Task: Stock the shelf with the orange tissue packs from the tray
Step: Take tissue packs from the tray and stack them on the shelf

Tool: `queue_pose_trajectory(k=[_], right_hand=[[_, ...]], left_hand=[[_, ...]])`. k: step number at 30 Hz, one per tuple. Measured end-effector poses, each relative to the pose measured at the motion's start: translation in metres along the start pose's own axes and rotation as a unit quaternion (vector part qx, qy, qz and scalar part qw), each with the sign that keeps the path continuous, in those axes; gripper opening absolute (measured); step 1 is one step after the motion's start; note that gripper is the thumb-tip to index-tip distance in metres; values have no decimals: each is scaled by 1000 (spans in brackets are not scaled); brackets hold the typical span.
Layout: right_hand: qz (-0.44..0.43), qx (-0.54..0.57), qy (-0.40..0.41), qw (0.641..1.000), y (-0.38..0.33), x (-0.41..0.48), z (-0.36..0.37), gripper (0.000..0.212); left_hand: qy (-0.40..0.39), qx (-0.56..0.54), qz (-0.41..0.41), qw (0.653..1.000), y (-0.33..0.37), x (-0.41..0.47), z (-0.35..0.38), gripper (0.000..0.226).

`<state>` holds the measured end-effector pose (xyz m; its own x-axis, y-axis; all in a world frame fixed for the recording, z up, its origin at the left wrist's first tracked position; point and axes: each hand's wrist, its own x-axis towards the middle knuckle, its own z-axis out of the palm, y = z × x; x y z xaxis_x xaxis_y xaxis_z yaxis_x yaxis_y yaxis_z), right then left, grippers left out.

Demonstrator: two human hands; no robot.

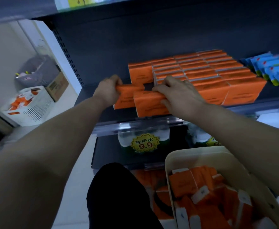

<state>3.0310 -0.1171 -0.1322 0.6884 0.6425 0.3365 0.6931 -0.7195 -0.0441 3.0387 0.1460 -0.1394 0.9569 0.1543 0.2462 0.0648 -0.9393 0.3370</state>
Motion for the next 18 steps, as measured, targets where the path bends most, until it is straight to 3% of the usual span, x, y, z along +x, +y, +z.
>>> queue_pose_trajectory(k=[5,9,13,18], right_hand=[[-4,-11,3,1000,4,31,14,46],[-5,-11,11,1000,3,51,29,42],[-12,-3,-1,1000,-1,65,42,42],[13,-33,20,999,10,85,51,41]], left_hand=[[24,-89,3,996,-4,31,22,20],[-17,-128,2,992,-10,57,40,17],[-53,-37,44,997,-20,74,40,27],[-38,84,131,987,-24,108,39,34]])
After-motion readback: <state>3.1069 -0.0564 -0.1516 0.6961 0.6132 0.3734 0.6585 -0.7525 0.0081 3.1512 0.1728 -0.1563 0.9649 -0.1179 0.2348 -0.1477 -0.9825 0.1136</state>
